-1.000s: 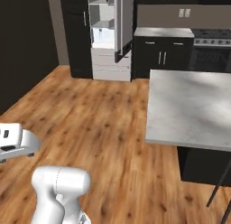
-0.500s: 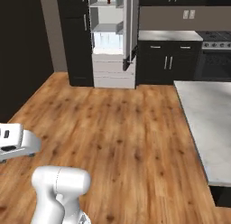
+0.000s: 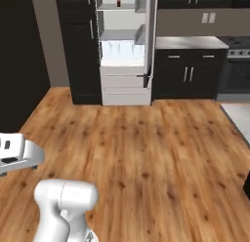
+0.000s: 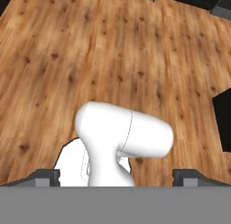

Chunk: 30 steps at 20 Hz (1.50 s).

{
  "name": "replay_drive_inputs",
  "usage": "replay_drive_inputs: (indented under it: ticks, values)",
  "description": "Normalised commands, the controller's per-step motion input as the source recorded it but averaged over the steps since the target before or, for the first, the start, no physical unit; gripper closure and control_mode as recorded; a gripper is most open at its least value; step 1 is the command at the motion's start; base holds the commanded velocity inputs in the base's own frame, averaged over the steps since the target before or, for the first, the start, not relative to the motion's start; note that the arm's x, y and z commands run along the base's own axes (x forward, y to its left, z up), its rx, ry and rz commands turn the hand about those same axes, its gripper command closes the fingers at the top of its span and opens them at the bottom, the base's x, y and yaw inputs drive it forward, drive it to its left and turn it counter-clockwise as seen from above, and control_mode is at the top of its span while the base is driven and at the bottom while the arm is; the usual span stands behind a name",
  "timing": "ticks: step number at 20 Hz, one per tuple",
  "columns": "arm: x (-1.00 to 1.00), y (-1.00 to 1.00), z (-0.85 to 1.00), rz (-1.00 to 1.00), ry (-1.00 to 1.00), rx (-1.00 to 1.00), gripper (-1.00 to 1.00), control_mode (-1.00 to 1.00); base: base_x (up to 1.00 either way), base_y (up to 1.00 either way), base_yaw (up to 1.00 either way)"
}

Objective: Open the fridge, grab two sodas, and place both sodas inside the bowl with ice on the dining counter.

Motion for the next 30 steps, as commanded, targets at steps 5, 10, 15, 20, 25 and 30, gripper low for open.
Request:
replay_drive_inputs:
  ticks: [5, 10, 15, 20, 25, 30]
  values:
    - [0.0, 0.0, 0.0, 0.0, 0.0, 0.0, -1.0, 1.0, 1.0, 0.97, -0.17]
    - [0.0, 0.0, 0.0, 0.0, 0.0, 0.0, -1.0, 1.0, 1.0, 0.84, -0.12]
    - [0.0, 0.0, 0.0, 0.0, 0.0, 0.0, -1.0, 1.0, 1.0, 0.61, -0.05]
    - [0.0, 0.0, 0.0, 0.0, 0.0, 0.0, -1.0, 1.0, 1.0, 0.32, 0.0]
    - [0.0, 0.0, 0.0, 0.0, 0.0, 0.0, -1.0, 1.0, 1.0, 0.09, 0.0]
    - [0.0, 0.0, 0.0, 0.0, 0.0, 0.0, -1.0, 1.0, 1.0, 0.02, 0.01]
